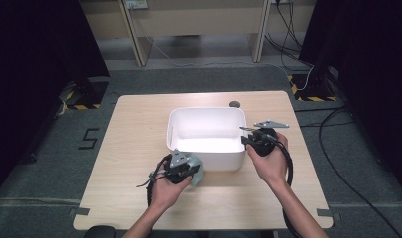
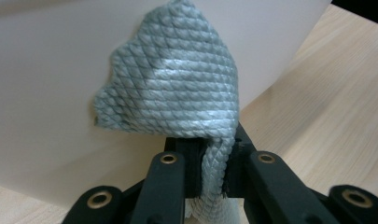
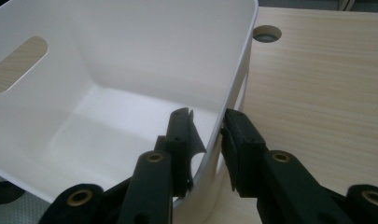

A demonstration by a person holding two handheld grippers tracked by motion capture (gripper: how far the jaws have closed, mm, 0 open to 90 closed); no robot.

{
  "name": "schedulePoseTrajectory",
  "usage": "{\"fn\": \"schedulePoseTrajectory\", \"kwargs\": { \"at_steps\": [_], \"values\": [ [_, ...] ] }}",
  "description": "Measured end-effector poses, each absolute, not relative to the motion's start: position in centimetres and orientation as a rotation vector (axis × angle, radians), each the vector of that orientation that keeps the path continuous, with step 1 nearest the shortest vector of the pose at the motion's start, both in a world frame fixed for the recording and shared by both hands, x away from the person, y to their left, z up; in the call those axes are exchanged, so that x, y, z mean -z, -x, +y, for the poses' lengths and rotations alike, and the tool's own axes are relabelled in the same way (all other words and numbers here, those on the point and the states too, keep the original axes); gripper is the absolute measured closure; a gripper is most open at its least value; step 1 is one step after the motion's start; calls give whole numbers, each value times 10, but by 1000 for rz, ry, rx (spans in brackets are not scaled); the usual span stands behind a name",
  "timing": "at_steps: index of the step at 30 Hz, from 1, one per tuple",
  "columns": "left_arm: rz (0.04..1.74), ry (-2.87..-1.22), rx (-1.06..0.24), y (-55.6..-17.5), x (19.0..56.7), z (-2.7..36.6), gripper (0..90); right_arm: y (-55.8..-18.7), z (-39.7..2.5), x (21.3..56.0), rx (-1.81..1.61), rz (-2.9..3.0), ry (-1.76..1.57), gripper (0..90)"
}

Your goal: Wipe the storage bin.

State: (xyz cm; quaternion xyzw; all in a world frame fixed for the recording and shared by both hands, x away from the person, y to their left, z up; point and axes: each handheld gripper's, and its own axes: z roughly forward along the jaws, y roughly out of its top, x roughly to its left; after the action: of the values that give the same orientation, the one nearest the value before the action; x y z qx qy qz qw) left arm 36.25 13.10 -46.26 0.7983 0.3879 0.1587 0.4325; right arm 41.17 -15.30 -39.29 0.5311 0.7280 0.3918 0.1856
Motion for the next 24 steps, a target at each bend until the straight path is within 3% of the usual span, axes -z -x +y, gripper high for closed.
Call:
{"fn": "schedulePoseTrajectory", "kwargs": {
  "at_steps": [24],
  "values": [
    [971,-2017,-428,-362,477,127,808,-411,-153,393,-1106,2048,-1499,729]
  ]
}}
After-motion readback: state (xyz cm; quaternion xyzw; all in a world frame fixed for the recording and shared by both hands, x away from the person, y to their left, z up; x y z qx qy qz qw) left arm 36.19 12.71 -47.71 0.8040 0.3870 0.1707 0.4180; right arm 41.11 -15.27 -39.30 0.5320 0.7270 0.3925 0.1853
